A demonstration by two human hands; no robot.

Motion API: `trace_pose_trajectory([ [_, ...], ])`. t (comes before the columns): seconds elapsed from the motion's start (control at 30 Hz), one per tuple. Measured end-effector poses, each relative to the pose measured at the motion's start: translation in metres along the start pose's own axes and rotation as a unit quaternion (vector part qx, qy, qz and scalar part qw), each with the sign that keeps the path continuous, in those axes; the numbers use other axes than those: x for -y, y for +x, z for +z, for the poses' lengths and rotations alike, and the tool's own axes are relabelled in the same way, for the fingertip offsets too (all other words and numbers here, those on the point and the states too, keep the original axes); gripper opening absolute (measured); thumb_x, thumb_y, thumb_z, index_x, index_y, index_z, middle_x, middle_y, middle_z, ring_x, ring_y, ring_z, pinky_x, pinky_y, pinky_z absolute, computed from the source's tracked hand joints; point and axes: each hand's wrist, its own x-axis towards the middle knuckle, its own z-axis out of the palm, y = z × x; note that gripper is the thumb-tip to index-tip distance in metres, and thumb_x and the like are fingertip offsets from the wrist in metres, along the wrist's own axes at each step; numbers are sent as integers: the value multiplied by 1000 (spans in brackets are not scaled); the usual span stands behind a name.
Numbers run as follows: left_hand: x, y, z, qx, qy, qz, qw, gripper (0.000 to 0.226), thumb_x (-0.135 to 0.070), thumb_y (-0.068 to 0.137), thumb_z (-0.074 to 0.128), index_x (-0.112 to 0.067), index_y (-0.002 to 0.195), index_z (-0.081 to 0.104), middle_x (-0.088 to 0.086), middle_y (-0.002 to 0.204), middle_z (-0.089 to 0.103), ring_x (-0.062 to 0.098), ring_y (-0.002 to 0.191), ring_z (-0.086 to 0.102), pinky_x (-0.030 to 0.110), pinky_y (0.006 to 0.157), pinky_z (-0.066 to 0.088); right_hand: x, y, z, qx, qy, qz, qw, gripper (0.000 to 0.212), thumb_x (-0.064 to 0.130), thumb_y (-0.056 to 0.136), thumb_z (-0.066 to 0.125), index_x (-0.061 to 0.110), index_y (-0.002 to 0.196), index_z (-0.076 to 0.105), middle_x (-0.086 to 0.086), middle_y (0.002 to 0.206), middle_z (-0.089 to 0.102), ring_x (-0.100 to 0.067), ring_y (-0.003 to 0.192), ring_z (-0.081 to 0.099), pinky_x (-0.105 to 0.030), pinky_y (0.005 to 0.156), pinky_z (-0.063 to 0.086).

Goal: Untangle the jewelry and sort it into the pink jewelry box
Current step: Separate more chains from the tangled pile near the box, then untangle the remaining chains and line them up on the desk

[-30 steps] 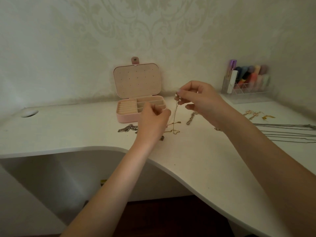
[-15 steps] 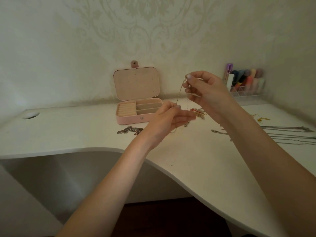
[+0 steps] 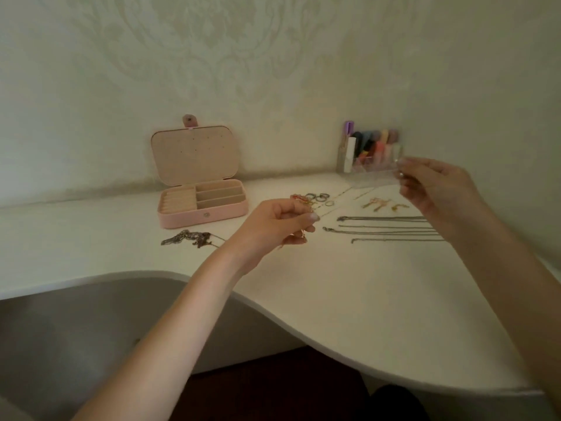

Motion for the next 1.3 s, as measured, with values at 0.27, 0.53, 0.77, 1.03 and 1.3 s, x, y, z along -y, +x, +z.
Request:
trace_pose_trajectory([
  [0.27, 7, 15, 65, 55, 96, 18, 994, 8, -11, 85, 68, -9, 78, 66, 3, 65, 66, 11, 60, 66, 23, 61, 54, -13, -15, -82, -178, -193, -42, 964, 8, 4, 83, 65, 2, 89, 70, -1, 57, 63, -1, 40, 54, -20, 58, 54],
  [0.53, 10, 14, 115, 22, 380, 165, 910, 13, -12, 84, 65, -11, 93, 74, 0, 93, 71, 10, 74, 56, 19, 73, 42, -21, -34, -134, -182, -543, -89, 815, 11, 7, 78, 65, 8, 85, 74, -11, 81, 70, -26, 81, 63, -28, 71, 42],
  [0.77, 17, 16, 116, 9, 496, 190, 847, 21, -21, 94, 52, -24, 106, 69, -4, 108, 64, 18, 107, 53, 30, 81, 36, -36, -28, -150, -178, -530, -82, 825, 10, 6, 82, 65, 3, 87, 73, -8, 79, 67, -20, 71, 56, -25, 66, 35],
  [1.03, 25, 9, 113, 95, 448, 212, 863, 44, -9, 98, 42, -16, 141, 42, 2, 151, 35, 18, 140, 29, 27, 114, 20, -33, -35, -138, -149, -557, -151, 803, 35, 1, 92, 46, 0, 124, 59, -19, 128, 59, -32, 119, 53, -29, 99, 36],
  [1.3, 25, 5, 119, 203, 568, 77, 794, 76, -66, 90, 11, -23, 151, -4, -9, 158, -10, 3, 143, -13, 40, 117, -12, -45, -28, -135, 44, -750, 63, 657, 66, 54, 97, 7, 19, 153, 7, 7, 160, 0, -7, 146, -4, -50, 115, -5],
])
